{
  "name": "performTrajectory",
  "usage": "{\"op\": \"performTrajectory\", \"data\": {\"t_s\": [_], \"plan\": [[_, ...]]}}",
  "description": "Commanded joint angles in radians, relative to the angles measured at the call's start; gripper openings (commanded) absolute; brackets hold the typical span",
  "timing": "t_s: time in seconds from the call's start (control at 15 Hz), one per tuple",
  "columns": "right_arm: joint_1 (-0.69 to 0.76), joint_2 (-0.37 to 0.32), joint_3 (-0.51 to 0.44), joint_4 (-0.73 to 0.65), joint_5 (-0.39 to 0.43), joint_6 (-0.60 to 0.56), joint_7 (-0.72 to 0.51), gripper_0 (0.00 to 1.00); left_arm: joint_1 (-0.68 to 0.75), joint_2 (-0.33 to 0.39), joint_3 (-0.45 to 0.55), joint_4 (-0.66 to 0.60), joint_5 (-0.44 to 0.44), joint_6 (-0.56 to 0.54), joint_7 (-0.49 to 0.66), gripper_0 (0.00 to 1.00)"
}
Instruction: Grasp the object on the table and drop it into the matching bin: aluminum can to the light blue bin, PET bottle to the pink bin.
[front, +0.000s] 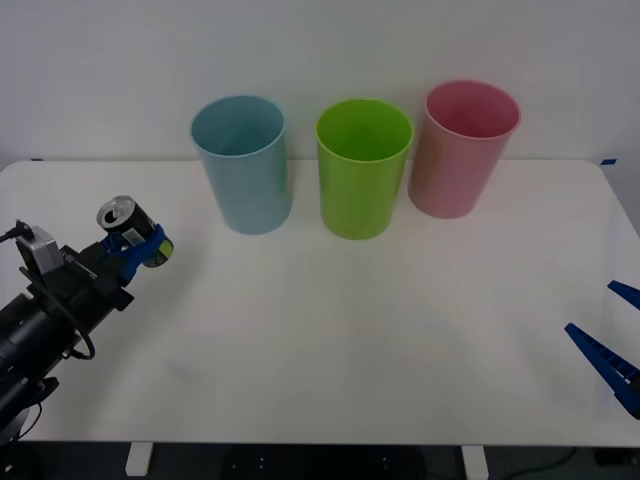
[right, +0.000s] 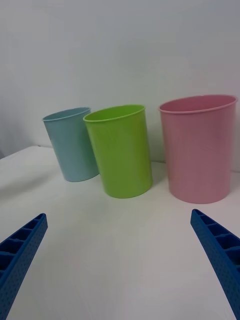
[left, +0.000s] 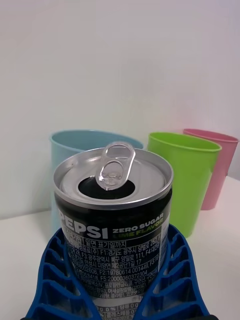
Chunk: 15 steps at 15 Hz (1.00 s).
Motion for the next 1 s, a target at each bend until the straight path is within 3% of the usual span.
{"op": "performTrajectory", "data": {"t_s": [0.07, 0.33, 0.53, 1.0], "plan": [[0.000, 0.000, 0.000, 0.000, 0.000, 0.000, 0.000, 1.00, -0.049, 0.000, 0.010, -0.037, -0.048, 0.013, 0.086, 0.00], [0.000, 0.000, 0.000, 0.000, 0.000, 0.000, 0.000, 1.00, -0.153, -0.002, 0.011, -0.037, -0.100, 0.052, 0.117, 0.00], [0.000, 0.000, 0.000, 0.000, 0.000, 0.000, 0.000, 1.00, -0.239, -0.002, 0.011, -0.037, -0.155, 0.099, 0.207, 0.00], [0.000, 0.000, 0.000, 0.000, 0.000, 0.000, 0.000, 1.00, -0.421, -0.003, -0.003, 0.012, -0.390, 0.161, 0.401, 0.00]]}}
